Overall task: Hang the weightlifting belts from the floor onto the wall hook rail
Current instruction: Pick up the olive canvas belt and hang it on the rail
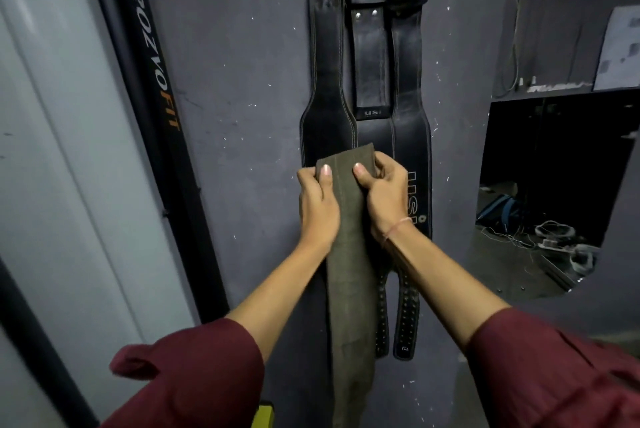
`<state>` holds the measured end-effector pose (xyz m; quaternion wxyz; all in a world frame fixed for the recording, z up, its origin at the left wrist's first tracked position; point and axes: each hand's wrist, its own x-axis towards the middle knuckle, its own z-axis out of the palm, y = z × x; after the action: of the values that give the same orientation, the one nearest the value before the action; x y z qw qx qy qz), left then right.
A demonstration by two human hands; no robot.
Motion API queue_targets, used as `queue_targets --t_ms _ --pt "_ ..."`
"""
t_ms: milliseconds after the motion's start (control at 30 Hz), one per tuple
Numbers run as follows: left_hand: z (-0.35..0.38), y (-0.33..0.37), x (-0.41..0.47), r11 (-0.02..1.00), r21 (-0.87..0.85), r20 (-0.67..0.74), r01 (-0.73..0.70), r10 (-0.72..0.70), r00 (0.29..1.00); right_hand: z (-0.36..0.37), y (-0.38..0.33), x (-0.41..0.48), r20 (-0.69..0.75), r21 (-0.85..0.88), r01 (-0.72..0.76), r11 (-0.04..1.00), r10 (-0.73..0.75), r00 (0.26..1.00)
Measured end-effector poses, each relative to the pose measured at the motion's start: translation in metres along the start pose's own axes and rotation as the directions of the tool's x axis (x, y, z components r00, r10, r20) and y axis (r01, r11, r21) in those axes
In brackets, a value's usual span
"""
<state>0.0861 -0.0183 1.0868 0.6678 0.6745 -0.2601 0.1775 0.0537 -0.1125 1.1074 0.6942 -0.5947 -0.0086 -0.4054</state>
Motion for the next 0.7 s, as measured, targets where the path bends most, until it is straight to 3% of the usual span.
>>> queue_targets --t_ms 133,233,333,433,600,700 --pt "0.000 -0.025 -0.032 0.987 0.074 0.058 -0.141 0.137 0.989 0.006 -0.014 0.024 0.003 0.032 0.030 0.999 -0.030 1.000" --pt "-0.004 -0.057 -0.058 0.974 0.180 0.200 -0.135 0.098 0.975 0.007 -0.028 0.042 -0.003 0.057 0.053 0.997 -0.053 0.999" --pt "-0.006 -0.073 -0.068 0.963 0.239 0.247 -0.120 0.059 0.967 0.007 -0.033 0.052 0.015 0.034 0.069 0.997 -0.069 0.997" --pt "0.000 -0.057 -0.060 0.968 0.196 0.193 -0.157 0.119 0.974 0.007 -0.036 0.062 0.031 0.006 0.099 0.995 -0.099 0.995" --pt "0.019 0.006 -0.002 0.974 0.064 -0.086 -0.218 0.223 0.971 0.004 -0.034 0.060 0.091 -0.017 0.131 0.991 -0.129 0.988" --pt "0.023 0.017 0.019 0.966 0.072 -0.120 -0.249 0.256 0.959 -0.007 -0.037 0.056 0.115 0.025 0.158 0.987 -0.160 0.980"
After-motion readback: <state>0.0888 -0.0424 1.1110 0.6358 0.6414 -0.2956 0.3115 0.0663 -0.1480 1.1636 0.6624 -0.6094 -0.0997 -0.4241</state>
